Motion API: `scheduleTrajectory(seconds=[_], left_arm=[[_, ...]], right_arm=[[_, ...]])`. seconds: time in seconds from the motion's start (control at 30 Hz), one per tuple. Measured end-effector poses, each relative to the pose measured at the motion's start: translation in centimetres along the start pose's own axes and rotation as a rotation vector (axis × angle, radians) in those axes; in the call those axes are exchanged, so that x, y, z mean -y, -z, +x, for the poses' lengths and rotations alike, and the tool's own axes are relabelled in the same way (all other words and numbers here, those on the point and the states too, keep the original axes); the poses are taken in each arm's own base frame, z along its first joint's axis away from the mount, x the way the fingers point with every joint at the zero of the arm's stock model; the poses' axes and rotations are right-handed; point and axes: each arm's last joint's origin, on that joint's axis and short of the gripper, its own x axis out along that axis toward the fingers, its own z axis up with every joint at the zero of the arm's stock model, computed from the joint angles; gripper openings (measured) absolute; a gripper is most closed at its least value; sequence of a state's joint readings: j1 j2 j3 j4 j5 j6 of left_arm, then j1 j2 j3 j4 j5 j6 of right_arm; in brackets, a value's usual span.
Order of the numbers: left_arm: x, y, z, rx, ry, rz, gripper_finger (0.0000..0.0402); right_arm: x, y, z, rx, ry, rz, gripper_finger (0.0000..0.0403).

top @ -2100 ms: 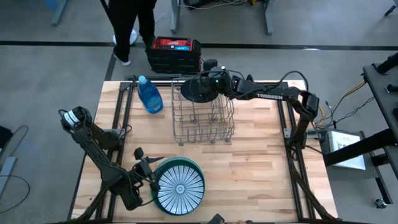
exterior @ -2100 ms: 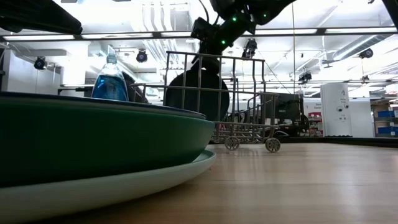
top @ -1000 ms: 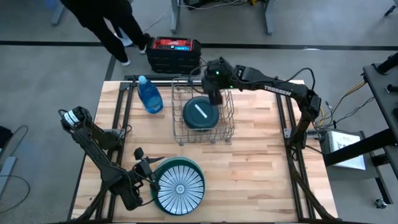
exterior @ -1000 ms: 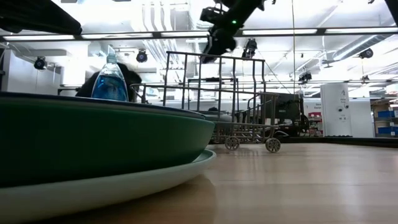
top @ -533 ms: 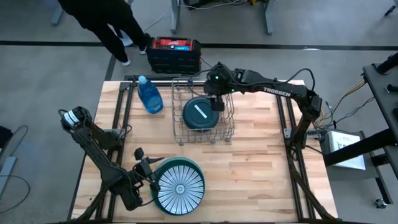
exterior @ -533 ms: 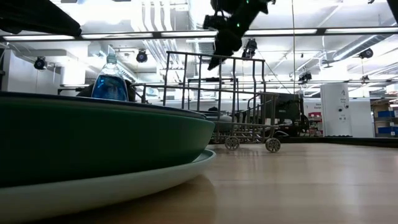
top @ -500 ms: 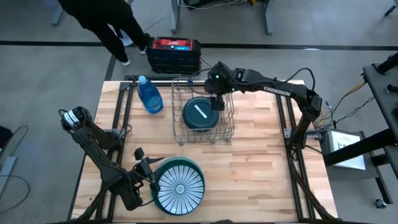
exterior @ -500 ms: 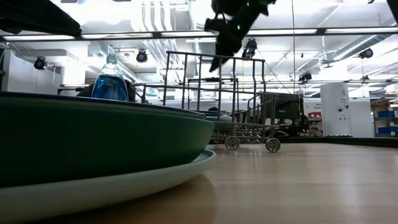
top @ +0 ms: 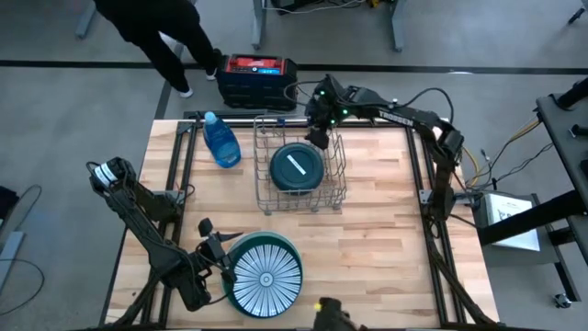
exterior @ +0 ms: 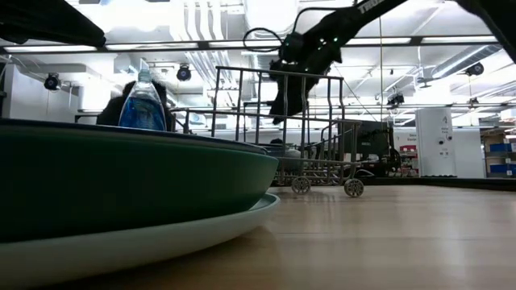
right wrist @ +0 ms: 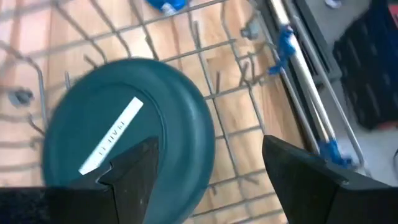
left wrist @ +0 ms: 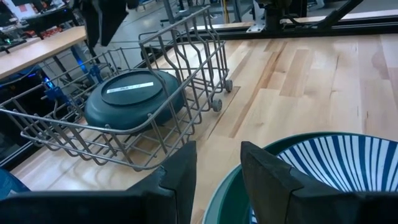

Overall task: Sort dishes
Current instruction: Put the blue plate into the gray dishwasher rack

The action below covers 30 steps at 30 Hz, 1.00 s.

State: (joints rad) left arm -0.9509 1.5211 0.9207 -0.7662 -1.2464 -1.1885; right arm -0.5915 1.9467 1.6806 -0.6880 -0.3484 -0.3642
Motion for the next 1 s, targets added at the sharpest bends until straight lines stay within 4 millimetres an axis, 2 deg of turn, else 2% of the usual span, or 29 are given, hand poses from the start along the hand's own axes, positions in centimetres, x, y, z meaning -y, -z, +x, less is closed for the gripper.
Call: scheduleTrajectory(seconds=[0.1, 0.23, 0.6, 0.83, 1.0], left_arm=[[0.0, 0.0, 0.0, 0.000, 0.000, 0.000, 0.0115], [0.0, 0.0, 0.0, 0.000, 0.000, 0.002, 0.0115], [-0.1, 0.0, 0.0, 0.000, -0.003, 0.013, 0.0115], [-0.1, 0.0, 0.0, 0.000, -0.003, 0.013, 0.0115], [-0.1, 0.0, 0.0, 0.000, -0.003, 0.013, 0.0115]], right_arm=[[0.1, -0.3, 1.5, -0.020, -0.016, -0.093, 0.0279], [0.4, -0.8, 3.0, -0.032, -0.024, -0.121, 0.0277], [1.8, -1.1, 6.6, -0.226, -0.114, -0.049, 0.0291], [2.5, -1.2, 7.7, -0.289, -0.146, -0.021, 0.0292], [2.5, -1.4, 7.7, -0.264, -0.243, -0.009, 0.0297]])
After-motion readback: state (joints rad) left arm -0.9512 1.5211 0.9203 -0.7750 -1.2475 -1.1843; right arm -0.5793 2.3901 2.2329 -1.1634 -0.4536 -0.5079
